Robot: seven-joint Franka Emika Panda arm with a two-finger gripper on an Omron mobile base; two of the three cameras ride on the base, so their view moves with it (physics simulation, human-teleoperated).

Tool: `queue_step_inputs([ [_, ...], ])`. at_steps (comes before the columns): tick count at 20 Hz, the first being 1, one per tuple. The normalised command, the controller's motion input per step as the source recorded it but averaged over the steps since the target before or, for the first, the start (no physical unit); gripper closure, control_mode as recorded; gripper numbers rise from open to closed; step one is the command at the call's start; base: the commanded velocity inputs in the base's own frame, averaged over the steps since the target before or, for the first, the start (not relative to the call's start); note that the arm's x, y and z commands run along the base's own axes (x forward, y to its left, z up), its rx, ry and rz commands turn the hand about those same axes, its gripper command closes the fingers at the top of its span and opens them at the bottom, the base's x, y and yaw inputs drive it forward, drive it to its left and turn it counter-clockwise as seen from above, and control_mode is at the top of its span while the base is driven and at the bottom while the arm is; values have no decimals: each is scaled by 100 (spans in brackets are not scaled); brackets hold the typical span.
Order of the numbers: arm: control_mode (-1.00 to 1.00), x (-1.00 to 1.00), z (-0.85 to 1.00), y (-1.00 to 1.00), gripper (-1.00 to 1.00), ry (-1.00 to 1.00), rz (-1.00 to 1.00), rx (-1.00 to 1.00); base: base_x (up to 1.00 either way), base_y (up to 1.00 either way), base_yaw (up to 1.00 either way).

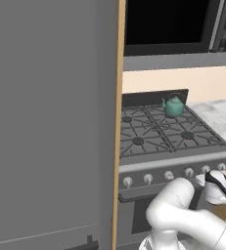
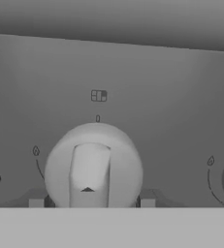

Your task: Turn on the rear right burner of the stove.

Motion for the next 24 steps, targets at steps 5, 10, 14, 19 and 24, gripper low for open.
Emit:
queue_step_inputs([
  [5,-100,0,0,-17,100,3,2,-37,0,0,0],
  [10,-100,0,0,-28,100,1,3,-37,0,0,0],
  [14,-100,0,0,-19,100,1,4,-32,0,0,0],
  [19,-100,0,0,-24,100,1,7,-29,0,0,0],
  [24,-100,0,0,-25,100,0,11,-24,0,0,0],
])
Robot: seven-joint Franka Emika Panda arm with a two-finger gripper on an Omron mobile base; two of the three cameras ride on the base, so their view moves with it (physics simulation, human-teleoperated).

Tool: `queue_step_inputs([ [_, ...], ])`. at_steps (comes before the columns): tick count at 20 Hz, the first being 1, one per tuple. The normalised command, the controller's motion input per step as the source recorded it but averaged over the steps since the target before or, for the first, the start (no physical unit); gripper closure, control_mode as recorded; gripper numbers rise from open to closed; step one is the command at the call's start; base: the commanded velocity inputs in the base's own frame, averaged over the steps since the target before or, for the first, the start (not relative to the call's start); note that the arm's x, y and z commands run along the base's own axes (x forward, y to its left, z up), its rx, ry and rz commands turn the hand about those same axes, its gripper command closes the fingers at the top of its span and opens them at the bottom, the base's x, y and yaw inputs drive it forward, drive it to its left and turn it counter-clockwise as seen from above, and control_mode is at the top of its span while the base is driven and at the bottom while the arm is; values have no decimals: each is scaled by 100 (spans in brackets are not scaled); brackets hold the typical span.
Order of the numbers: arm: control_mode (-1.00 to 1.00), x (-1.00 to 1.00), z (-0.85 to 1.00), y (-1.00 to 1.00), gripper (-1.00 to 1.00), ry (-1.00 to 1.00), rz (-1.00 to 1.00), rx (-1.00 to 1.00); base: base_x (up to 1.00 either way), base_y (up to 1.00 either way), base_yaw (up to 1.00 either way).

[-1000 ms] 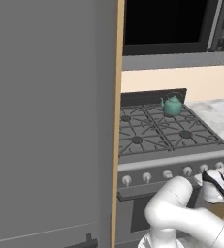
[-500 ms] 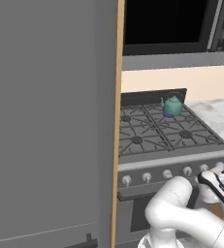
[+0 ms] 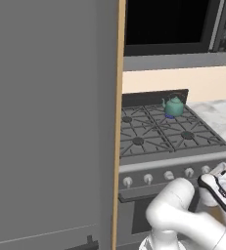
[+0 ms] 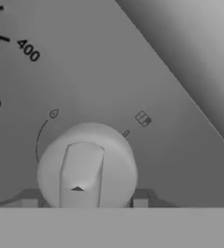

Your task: Turn on the rear right burner of the stove.

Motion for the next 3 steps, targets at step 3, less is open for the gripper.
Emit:
queue_step_inputs([
  [3,-100,0,0,-25,100,0,14,-21,0,0,0],
])
